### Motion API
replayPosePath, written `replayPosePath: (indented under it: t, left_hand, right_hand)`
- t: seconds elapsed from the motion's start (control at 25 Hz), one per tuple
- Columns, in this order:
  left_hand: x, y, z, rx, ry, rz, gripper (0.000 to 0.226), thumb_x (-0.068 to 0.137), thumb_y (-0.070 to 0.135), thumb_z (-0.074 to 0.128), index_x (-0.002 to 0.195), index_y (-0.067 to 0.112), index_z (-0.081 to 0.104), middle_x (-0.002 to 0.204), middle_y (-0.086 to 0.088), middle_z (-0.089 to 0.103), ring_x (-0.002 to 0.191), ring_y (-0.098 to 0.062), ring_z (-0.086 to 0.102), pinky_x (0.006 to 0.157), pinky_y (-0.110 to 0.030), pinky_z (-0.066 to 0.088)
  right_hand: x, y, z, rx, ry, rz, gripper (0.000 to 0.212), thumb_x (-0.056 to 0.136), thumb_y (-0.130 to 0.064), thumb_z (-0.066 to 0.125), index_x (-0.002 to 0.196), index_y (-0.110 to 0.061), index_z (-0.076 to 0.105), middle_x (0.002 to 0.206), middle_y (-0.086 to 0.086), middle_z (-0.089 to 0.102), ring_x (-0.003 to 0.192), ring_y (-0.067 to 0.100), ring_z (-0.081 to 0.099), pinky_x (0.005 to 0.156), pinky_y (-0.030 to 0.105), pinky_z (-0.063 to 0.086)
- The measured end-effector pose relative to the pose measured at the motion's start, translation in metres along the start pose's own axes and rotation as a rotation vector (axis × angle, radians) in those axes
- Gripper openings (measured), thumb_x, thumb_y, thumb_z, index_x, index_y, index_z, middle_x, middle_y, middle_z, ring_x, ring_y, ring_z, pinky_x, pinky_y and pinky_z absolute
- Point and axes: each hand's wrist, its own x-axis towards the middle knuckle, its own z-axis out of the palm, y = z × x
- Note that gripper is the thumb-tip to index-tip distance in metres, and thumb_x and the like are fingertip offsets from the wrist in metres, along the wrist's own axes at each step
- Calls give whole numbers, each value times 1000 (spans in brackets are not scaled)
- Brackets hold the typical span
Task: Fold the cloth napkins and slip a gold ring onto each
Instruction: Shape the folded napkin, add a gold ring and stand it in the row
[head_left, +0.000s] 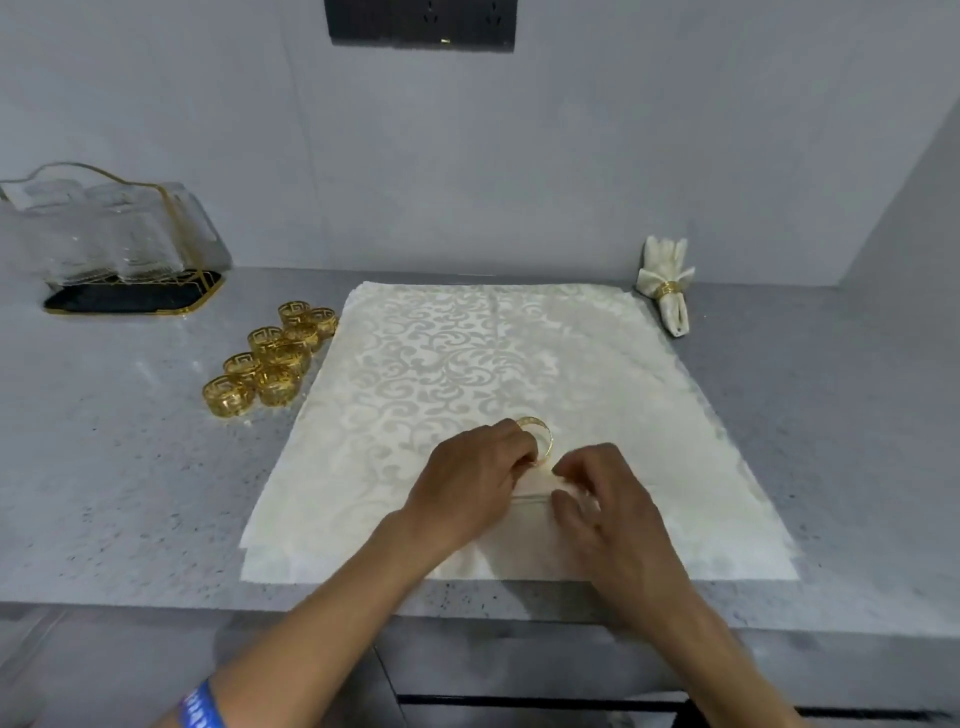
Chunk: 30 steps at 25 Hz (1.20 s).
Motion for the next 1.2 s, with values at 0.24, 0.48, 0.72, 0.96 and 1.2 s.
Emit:
replayPosePath:
  t: [0.24, 0.48, 0.72, 0.96, 1.2]
  left_hand:
    - [-3, 5, -2, 150, 79, 131, 18, 89, 13, 64, 104, 17, 54, 104, 0, 56, 49, -20, 48, 41, -31, 42]
    - [-9, -1, -9, 133, -24, 56, 39, 81, 47, 65, 108, 25, 48, 105, 8, 52, 84, -13, 56, 86, -28, 36]
    - [5, 8, -21, 335, -326, 8, 52, 77, 19, 57, 125, 30, 43, 115, 8, 45, 104, -16, 49, 99, -33, 27]
    - [16, 13, -21, 391, -357, 56, 37, 85, 35, 56, 118, 23, 46, 110, 3, 49, 96, -20, 51, 93, -36, 36]
    - [30, 15, -22, 504, -390, 135, 28, 88, 19, 52, 115, 20, 48, 102, 3, 52, 92, -22, 52, 82, -32, 29]
  right_hand:
    - [23, 6, 3, -504, -15, -83, 31, 90, -27, 67, 120, -29, 61, 118, -6, 60, 82, 19, 64, 47, 26, 39]
    - [21, 14, 1, -265, 65, 99, 13, 93, -35, 61, 97, -25, 68, 105, -12, 60, 76, 13, 58, 57, 28, 41]
    - [25, 16, -5, -20, 105, 286, 14, 92, -35, 64, 100, -26, 70, 100, -13, 64, 85, 4, 61, 75, 25, 48]
    - [36, 22, -14, 243, 138, 464, 19, 89, -36, 67, 75, -25, 71, 67, -11, 67, 67, 6, 61, 65, 27, 44]
    - [38, 14, -28, 859, 303, 690, 31, 85, -32, 75, 81, -2, 74, 81, 3, 73, 72, 11, 68, 70, 23, 57]
